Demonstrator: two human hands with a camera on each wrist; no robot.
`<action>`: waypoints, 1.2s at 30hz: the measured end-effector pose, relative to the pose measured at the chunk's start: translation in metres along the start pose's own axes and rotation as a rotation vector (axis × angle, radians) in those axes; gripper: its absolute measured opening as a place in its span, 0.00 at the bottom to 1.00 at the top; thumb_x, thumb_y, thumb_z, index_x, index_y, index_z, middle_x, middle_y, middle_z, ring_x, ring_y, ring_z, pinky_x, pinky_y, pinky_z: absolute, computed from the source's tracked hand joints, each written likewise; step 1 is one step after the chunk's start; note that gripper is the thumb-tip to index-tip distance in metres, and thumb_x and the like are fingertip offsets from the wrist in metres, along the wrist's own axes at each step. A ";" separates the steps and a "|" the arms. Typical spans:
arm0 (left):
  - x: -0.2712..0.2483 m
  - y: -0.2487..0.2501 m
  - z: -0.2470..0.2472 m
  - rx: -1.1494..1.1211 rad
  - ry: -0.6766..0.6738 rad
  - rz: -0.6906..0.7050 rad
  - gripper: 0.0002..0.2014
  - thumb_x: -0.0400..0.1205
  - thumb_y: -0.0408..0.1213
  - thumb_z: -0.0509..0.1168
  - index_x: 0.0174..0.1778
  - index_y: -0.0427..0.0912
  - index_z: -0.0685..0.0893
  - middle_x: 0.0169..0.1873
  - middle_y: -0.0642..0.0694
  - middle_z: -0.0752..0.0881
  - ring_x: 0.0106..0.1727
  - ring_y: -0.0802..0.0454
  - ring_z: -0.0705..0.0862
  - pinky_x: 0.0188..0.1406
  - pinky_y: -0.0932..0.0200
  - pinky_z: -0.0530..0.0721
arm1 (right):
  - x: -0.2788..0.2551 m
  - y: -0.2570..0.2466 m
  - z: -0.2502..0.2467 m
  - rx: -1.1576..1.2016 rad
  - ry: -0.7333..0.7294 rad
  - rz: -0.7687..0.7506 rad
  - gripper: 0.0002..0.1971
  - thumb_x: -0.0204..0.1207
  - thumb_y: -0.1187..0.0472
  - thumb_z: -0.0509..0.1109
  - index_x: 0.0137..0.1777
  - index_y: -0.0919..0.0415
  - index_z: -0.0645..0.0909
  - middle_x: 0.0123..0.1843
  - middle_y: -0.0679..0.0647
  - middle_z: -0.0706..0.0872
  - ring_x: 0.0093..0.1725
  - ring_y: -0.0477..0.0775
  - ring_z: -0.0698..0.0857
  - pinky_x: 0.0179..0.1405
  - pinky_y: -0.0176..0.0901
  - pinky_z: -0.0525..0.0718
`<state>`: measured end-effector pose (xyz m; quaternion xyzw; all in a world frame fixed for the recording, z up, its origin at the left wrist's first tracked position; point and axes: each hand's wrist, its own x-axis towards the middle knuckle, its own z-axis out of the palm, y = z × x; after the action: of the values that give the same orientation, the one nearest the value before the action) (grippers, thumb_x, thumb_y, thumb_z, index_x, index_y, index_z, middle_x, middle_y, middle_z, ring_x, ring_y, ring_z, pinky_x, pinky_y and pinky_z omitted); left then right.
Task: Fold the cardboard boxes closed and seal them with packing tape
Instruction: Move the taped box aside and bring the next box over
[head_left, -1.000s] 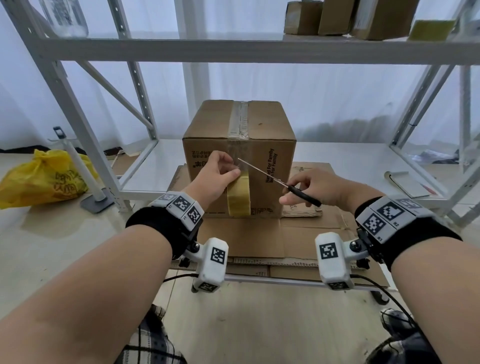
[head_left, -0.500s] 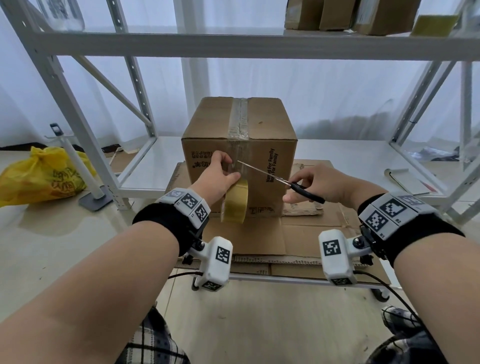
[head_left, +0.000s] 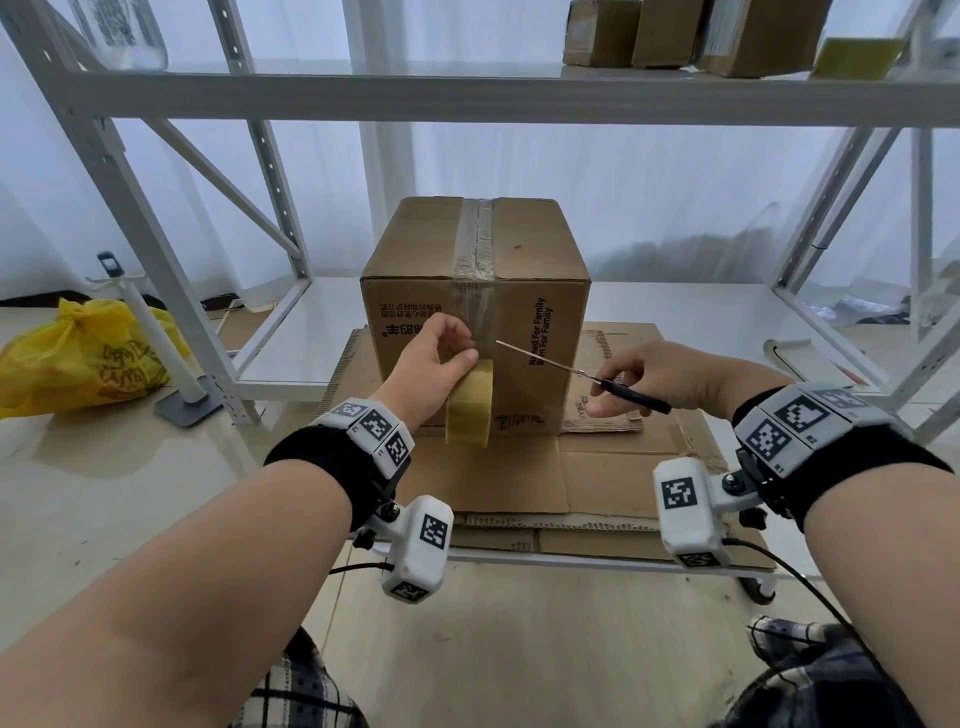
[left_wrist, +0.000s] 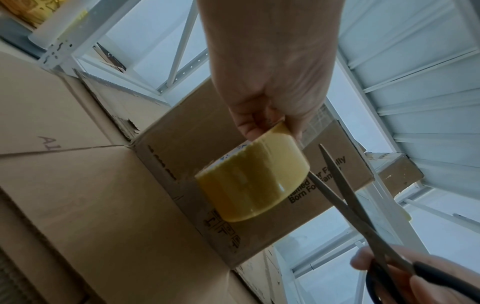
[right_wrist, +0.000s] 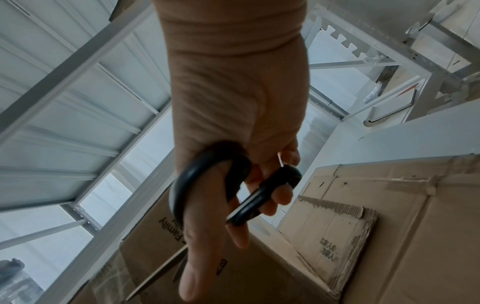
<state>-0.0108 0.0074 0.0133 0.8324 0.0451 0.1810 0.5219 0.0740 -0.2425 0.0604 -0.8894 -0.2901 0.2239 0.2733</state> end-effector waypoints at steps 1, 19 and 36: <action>0.000 -0.001 -0.002 0.002 -0.011 -0.001 0.08 0.82 0.32 0.66 0.54 0.44 0.76 0.50 0.46 0.82 0.51 0.53 0.81 0.55 0.58 0.81 | 0.001 -0.001 0.000 0.003 -0.009 0.004 0.19 0.64 0.44 0.80 0.50 0.55 0.86 0.36 0.52 0.80 0.35 0.48 0.80 0.39 0.37 0.80; 0.007 0.000 0.007 -0.238 0.073 -0.190 0.12 0.82 0.27 0.62 0.47 0.52 0.75 0.39 0.46 0.77 0.41 0.50 0.76 0.44 0.56 0.78 | 0.032 -0.036 -0.016 -0.159 -0.076 -0.004 0.21 0.64 0.41 0.80 0.53 0.49 0.86 0.47 0.59 0.87 0.39 0.49 0.83 0.40 0.40 0.78; 0.008 -0.003 0.012 -0.333 0.197 -0.315 0.13 0.82 0.33 0.66 0.54 0.43 0.67 0.41 0.47 0.79 0.42 0.52 0.79 0.47 0.57 0.79 | 0.031 -0.037 -0.018 -0.240 -0.049 -0.028 0.17 0.64 0.49 0.82 0.50 0.56 0.87 0.29 0.49 0.80 0.32 0.49 0.81 0.29 0.35 0.76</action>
<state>0.0008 0.0002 0.0083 0.6958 0.1943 0.1828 0.6668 0.0922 -0.2039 0.0889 -0.9059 -0.3336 0.2055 0.1608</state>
